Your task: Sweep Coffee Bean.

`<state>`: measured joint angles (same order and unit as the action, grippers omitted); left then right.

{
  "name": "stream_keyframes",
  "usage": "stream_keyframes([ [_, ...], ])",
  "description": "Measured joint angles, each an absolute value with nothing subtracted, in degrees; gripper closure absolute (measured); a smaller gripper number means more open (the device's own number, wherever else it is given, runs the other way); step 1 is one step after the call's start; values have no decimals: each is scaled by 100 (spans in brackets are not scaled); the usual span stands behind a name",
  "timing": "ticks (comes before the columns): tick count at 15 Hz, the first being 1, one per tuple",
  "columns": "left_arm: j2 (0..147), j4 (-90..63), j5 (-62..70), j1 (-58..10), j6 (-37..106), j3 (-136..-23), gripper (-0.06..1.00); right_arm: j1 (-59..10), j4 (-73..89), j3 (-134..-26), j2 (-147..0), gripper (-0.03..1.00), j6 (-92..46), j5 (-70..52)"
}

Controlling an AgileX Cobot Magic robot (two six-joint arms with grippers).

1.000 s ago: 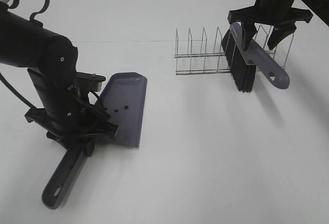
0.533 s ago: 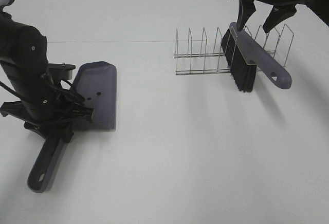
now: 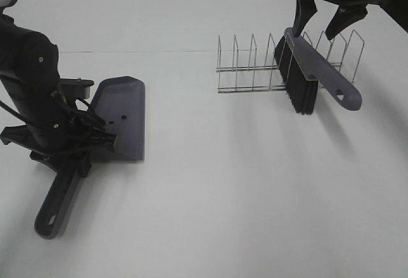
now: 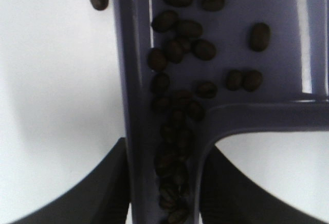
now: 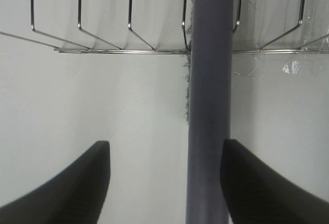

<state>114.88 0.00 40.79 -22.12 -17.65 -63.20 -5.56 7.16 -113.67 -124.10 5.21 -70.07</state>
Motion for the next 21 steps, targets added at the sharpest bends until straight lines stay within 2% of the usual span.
stream_keyframes([
  [5, 11488, 0, 4079, -2212, -1742, -6320, 62, -556, 900, -11367, -12410, 43, 521, -7007],
  [7, 11488, 0, 4051, -2212, -1748, -6320, 54, -556, 905, -11367, -12405, 43, 521, -7007],
  [10, 11488, 0, 3976, -2212, -1748, -6320, 34, -556, 917, -11367, -12290, 43, 521, -7007],
  [13, 11488, 0, 4114, -2212, -1748, -6320, 30, -556, 945, -11264, -12061, 43, 521, -6996],
  [16, 11270, 92, 4463, -2212, -1530, -6343, 30, -556, 957, -10594, -11442, 43, 521, -6996],
  [19, 10789, 286, 4612, -2177, -1484, -6371, 30, -556, 963, -9425, -10548, 43, 521, -6990],
  [21, 10542, 292, 4721, -1879, -1346, -6411, 30, -556, 963, -8612, -9964, 43, 521, -6990],
])
